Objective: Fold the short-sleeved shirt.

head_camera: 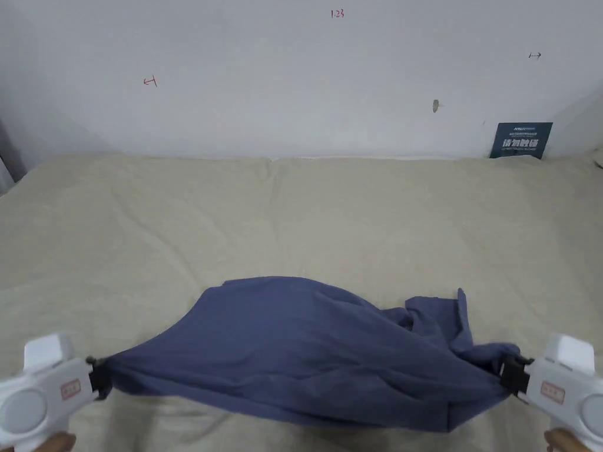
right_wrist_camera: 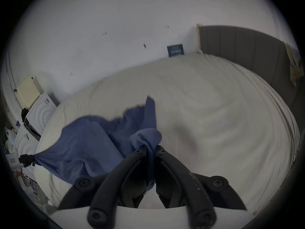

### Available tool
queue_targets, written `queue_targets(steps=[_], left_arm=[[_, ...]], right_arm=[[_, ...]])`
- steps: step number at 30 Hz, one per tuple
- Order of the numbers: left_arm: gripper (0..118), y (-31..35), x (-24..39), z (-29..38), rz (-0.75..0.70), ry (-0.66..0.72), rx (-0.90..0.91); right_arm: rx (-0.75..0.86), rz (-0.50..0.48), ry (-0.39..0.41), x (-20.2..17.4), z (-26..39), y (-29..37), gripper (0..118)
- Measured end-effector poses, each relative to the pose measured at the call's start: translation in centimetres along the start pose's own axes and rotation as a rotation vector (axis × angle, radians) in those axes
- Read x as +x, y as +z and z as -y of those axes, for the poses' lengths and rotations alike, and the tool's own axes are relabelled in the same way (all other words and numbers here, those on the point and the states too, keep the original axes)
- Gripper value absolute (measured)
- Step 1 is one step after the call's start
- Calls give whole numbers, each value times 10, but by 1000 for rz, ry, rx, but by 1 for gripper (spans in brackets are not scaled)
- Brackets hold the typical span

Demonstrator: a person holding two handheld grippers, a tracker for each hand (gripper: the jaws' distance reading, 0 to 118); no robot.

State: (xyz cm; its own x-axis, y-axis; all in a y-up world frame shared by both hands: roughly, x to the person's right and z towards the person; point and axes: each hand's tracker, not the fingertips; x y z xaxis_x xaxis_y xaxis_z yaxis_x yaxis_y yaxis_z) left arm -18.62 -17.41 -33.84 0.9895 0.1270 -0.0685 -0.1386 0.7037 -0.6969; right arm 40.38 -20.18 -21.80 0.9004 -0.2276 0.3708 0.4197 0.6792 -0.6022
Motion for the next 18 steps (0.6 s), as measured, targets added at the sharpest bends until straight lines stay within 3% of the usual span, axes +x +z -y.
queue_targets(steps=[8, 12, 14, 15, 18], left_arm=[[2, 21, -31, 81, -48, -59, -101], [2, 27, -39, 109, -98, -143, -190], [2, 29, -41, 120, -107, -153, -232], [2, 28, -43, 125, -109, -159, -252], [2, 21, -45, 135, -114, -169, -302]], right_arm=[[-99, 61, -59, 35, 86, 32, 10], [-178, 114, 6, 48, 116, 41, 10], [-216, 135, 43, 42, 99, 33, 10], [-242, 146, 59, 30, 111, 61, 10], [-240, 142, 46, 30, 106, 56, 11]])
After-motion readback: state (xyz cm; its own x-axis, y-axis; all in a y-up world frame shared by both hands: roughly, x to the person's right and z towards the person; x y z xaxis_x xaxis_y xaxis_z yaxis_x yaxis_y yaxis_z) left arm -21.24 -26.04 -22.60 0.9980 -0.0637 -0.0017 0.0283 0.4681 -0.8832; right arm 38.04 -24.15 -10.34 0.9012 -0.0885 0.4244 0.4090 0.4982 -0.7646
